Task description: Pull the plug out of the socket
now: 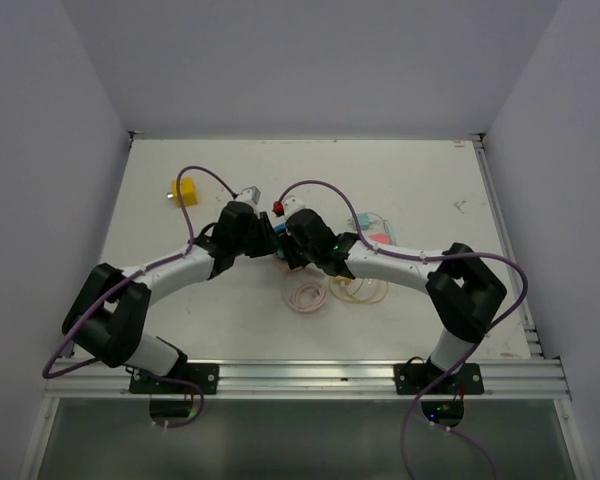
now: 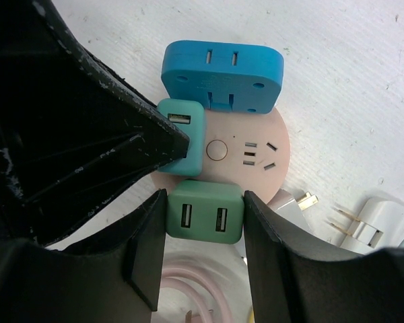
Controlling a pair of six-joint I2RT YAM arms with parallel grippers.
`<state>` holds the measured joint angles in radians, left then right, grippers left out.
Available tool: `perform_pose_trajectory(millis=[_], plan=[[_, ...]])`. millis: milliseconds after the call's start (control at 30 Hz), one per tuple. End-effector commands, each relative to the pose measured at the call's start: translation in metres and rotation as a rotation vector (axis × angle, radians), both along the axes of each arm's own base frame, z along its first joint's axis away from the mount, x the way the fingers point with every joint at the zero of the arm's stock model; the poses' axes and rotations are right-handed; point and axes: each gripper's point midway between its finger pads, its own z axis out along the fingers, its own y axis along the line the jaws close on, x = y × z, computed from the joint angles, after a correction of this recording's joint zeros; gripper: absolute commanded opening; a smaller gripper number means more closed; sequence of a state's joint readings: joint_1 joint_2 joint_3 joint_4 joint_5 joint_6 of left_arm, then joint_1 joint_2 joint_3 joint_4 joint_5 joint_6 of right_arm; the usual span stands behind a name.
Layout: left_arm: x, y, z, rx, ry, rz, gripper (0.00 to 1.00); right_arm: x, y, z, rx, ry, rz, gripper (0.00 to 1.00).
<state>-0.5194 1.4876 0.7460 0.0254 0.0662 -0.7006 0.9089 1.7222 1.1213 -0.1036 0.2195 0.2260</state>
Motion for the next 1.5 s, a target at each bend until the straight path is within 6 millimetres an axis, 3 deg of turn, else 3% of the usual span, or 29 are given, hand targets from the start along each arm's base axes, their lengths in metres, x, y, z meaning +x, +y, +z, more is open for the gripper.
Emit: perform_pose_trajectory(millis=[0,333,500,667,833,967,1167,1333,1400,1433,1467], plan=[[-0.106,0.087,-0.111,0.440,0.451,0.002,0.35,0.013,0.057,0.144,0.423,-0.238,0.058,0.00],[-0.108,0.081,-0.113,0.452,0.450,-0.024,0.35,0.020,0.061,0.143,0.418,-0.242,0.046,0.00],[-0.108,0.080,-0.112,0.449,0.447,-0.024,0.35,0.017,0.051,0.147,0.402,-0.245,0.035,0.00],[-0.106,0.080,-0.110,0.445,0.439,-0.025,0.35,0.024,0.011,0.130,0.334,-0.219,-0.059,0.00],[-0.103,0.078,-0.104,0.436,0.419,-0.025,0.35,0.043,-0.056,0.107,0.271,-0.181,-0.209,0.00],[-0.102,0.079,-0.101,0.437,0.412,-0.022,0.35,0.049,-0.116,0.071,0.205,-0.074,-0.336,0.00],[-0.099,0.080,-0.097,0.453,0.404,-0.022,0.36,0.044,-0.172,0.029,0.139,0.081,-0.463,0.00],[-0.096,0.086,-0.092,0.488,0.394,-0.019,0.36,0.043,-0.197,0.001,0.079,0.180,-0.531,0.00],[-0.094,0.086,-0.089,0.487,0.387,-0.016,0.36,0.047,-0.199,-0.004,0.074,0.197,-0.536,0.09],[-0.093,0.086,-0.087,0.484,0.384,-0.013,0.36,0.048,-0.197,-0.003,0.076,0.196,-0.530,0.23],[-0.092,0.085,-0.085,0.479,0.382,-0.014,0.38,0.049,-0.196,-0.003,0.080,0.198,-0.526,0.29]])
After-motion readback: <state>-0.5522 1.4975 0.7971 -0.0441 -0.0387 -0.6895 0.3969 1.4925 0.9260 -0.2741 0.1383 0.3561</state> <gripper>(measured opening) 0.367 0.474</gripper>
